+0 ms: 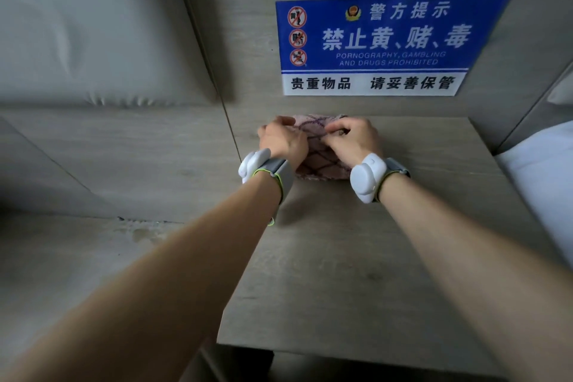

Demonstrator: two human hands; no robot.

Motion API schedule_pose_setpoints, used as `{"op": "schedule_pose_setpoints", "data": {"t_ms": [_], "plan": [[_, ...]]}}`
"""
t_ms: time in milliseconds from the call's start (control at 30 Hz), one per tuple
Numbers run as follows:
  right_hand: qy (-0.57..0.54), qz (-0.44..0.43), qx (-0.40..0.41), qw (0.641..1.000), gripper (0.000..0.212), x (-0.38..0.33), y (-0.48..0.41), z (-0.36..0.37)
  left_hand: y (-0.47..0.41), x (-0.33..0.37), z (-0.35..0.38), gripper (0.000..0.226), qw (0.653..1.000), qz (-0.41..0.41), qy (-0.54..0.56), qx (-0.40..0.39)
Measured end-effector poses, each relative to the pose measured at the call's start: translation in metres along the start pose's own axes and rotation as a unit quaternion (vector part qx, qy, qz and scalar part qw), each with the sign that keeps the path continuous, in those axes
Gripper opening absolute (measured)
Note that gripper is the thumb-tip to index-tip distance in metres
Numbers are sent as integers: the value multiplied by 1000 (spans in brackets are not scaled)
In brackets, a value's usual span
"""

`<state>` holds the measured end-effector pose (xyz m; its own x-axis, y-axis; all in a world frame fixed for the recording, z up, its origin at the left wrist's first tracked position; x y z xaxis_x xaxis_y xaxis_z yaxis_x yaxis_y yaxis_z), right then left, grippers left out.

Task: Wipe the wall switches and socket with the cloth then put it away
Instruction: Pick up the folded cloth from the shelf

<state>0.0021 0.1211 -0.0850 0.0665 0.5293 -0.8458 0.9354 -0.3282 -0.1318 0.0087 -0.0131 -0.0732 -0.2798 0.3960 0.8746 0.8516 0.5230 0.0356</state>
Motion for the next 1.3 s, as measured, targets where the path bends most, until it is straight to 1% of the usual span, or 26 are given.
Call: {"op": "schedule_pose_setpoints", "data": {"t_ms": [67, 100, 167, 200, 267, 300, 333, 433, 500, 567, 633, 700, 733, 767, 833, 900, 1000, 1067, 1100, 1200, 1300], "plan": [[2, 2, 3, 1000, 19, -1, 9, -1, 5, 0, -8, 32, 1000, -20, 0, 7], [9, 0, 3, 1000, 21, -1, 13, -2, 5, -2, -12, 26, 1000, -31, -2, 4], [15, -12, -1, 1000, 23, -1, 20, -3, 8, -3, -20, 6, 999, -44, -24, -5], [12, -14, -4, 1000, 23, -2, 22, -5, 9, -4, -22, 6, 998, -47, -34, -12], [11, -15, -9, 1000, 26, -1, 27, -8, 11, -7, -25, 31, 997, -48, -50, -29], [12, -19, -5, 1000, 26, 1, 28, -10, 12, -7, -26, 38, 997, -47, -59, -34], [12, -25, 2, 1000, 24, 1, 29, -11, 15, -7, -25, 41, 996, -41, -64, -40], [-4, -52, 25, 998, 14, 2, 32, -17, 22, -7, -23, 31, 997, -13, -43, -57], [15, -56, 20, 998, 21, 1, 32, -22, 23, -4, -23, 14, 999, 7, -1, -48], [30, -47, -1, 998, 25, -3, 29, -28, 22, 4, -23, 22, 998, 24, 11, -59], [26, -40, -25, 999, 26, -11, 27, -36, 24, 15, -24, 20, 994, 34, 7, -106], [30, -39, -44, 998, 41, -20, 26, -45, 29, 26, -25, 50, 984, 54, -18, -170], [36, -41, -55, 997, 50, -24, 26, -47, 30, 29, -26, 63, 979, 66, -38, -187], [43, -44, -65, 996, 57, -28, 26, -49, 30, 32, -26, 69, 977, 81, -57, -188], [63, -52, -80, 993, 61, -31, 26, -49, 29, 36, -25, 68, 979, 98, -68, -166], [76, -56, -68, 993, 56, -32, 24, -49, 31, 40, -23, 58, 981, 119, -78, -133], [61, -50, -22, 997, 38, -31, 19, -49, 32, 47, -19, 40, 981, 131, -95, -109], [27, -56, 5, 998, 18, -31, 14, -50, 30, 53, -17, 35, 984, 129, -93, -86], [12, -57, 18, 998, 13, -30, 11, -53, 29, 55, -14, 35, 986, 127, -79, -75], [-19, -60, 58, 996, 22, -36, 3, -52, 27, 60, -12, 36, 993, 114, -2, -43], [-54, -55, 85, 993, 24, -43, -7, -49, 27, 69, -11, 31, 991, 108, 78, -14]]}}
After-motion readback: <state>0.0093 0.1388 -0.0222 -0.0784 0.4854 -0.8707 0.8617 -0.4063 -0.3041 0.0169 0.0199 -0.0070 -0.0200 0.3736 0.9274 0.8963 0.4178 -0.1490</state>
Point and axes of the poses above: each hand's wrist, its own y-axis away from the middle knuckle, its own z-axis out of the palm, x = y × z, the point moved 2 cm from there along -y, towards the middle knuckle, and after that the axes turned 11 degrees about x, right-handed, at the moved point
